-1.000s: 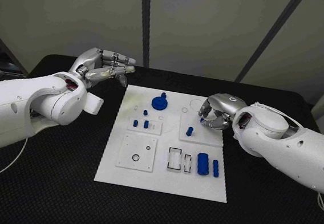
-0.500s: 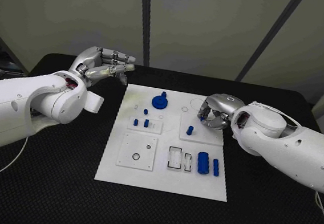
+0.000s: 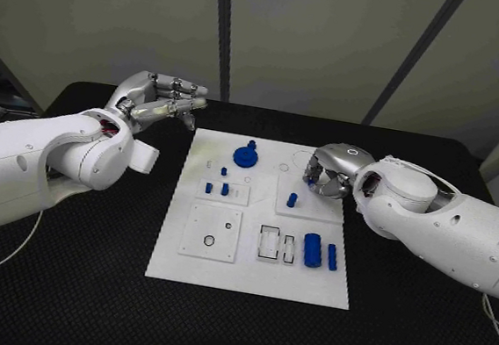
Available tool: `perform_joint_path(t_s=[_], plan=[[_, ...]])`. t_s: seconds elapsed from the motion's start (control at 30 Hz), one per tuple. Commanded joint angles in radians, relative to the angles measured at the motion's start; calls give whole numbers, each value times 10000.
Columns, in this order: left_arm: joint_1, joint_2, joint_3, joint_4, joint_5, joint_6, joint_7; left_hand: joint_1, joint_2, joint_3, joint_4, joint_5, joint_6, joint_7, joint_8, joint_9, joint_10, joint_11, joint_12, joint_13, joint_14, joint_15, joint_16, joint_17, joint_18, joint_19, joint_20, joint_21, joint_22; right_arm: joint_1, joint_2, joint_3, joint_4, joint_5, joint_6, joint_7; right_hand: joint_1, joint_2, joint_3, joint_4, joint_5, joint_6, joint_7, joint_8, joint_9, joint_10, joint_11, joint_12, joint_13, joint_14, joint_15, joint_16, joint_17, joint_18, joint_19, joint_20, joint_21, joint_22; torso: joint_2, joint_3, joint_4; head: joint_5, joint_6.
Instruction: Assemble the parts on the task board
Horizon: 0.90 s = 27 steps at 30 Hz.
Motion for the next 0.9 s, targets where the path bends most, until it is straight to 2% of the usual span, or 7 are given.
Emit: perform_joint_path(t_s=[0.03, 0.3, 0.5, 0.7, 0.9], plan=[[11, 17, 11, -5, 61, 54, 60, 35, 66, -45, -17, -43, 5, 61, 28, -16, -76, 0, 41, 1, -81, 2, -46, -15, -173, -23, -28, -66, -12, -42, -36, -34, 114, -303, -289, -209, -19, 135, 23, -79, -13, 109, -17, 53, 16, 130, -24, 52, 43, 583, -76, 59, 5, -164, 103, -2, 110, 131, -7, 8, -3, 4, 15], [5, 16, 11, -32, 61, 50, 8, 31, 73, -73, -17, -46, -26, 82, 18, -21, -113, 19, 46, -4, -80, 15, -61, -34, -178, -16, -24, -77, -27, -39, -281, -28, 547, -352, -805, -270, -48, 155, 26, -115, 14, 178, -21, 78, 30, 201, -39, 61, 74, 580, -84, 91, 14, -202, 210, -9, 277, 361, -13, -3, -3, -11, 20], [3, 4, 11, -55, 61, -17, 39, 26, 72, -95, -17, -47, -51, 94, 9, -24, -142, 30, 48, -8, -85, 24, -73, -47, -181, -16, -19, -88, -39, -33, -464, -19, 872, -370, -1001, -318, -60, 156, 23, -118, 17, 191, -24, 82, 33, 212, -41, 60, 79, 581, -85, 102, 21, -205, 218, -10, 296, 382, -17, -13, 4, -25, 44], [3, 1, 11, -80, 61, -49, 54, 26, 72, -98, -18, -46, -54, 95, 8, -24, -146, 31, 49, -9, -85, 25, -75, -49, -181, -16, -19, -90, -41, -24, -622, -8, 1179, -376, -1187, -326, -63, 158, 24, -127, 24, 204, -28, 87, 36, 222, -45, 59, 85, 584, -88, 124, 41, -205, 218, -12, 306, 390, -13, -5, -3, -14, 63], [3, 7, 11, -118, 61, -56, 48, 29, 78, -102, -19, -45, -59, 99, 7, -24, -152, 34, 53, -9, -86, 28, -79, -54, -182, -15, -18, -94, -45, -14, -791, 9, 1867, -168, -1390, -268, -74, 146, 22, -138, 54, 201, -25, 81, 35, 218, -44, 47, 89, 584, -89, 138, 49, -208, 226, -14, 328, 415, -7, 1, -8, 52, 88]])
